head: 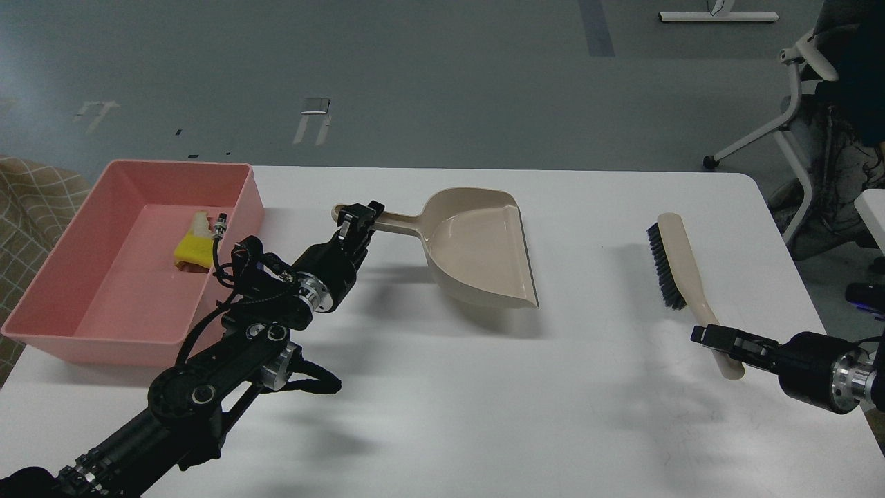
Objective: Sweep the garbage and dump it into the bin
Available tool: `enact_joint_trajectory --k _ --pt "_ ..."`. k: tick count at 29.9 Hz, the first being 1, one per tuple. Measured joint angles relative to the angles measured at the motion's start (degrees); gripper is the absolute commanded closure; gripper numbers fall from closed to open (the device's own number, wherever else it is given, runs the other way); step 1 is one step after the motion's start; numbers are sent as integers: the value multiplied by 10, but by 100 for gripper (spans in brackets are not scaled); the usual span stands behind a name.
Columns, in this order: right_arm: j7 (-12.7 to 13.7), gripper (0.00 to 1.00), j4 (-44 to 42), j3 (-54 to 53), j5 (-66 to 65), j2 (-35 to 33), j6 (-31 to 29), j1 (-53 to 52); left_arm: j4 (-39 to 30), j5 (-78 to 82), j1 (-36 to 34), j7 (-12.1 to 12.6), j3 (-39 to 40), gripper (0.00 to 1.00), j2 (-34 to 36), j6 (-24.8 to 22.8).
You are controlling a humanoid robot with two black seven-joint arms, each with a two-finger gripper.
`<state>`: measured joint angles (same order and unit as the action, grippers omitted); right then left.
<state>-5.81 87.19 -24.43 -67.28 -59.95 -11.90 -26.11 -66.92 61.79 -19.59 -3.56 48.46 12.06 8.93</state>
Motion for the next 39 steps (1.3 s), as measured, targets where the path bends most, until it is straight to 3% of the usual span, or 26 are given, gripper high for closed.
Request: enact_joint_trajectory --k 2,13,15,19,20,22,26,29,39 --pt "0 100 0 0 0 0 0 0 2 0 0 0 -1 97 0 0" --pt "1 92 -5 1 1 1 0 7 17 0 2 -5 -20 48 -1 6" --pt "1 86 -7 1 1 1 0 8 19 0 2 -11 -23 20 -1 8" --pt "1 75 -11 1 2 2 0 8 20 0 3 -19 -30 8 1 9" --pt "1 68 -12 1 2 2 0 8 20 0 3 -20 -31 3 1 9" --pt "1 57 -12 1 2 3 0 8 20 0 4 -20 -35 3 2 9" --pt "2 23 -12 1 4 10 3 7 20 -1 7 -20 -47 2 5 7" --pt "3 9 -12 0 6 13 4 7 14 -1 12 -21 -53 2 9 0" --pt "3 3 -13 -4 11 8 9 8 -21 -2 40 -20 -70 2 42 -18"
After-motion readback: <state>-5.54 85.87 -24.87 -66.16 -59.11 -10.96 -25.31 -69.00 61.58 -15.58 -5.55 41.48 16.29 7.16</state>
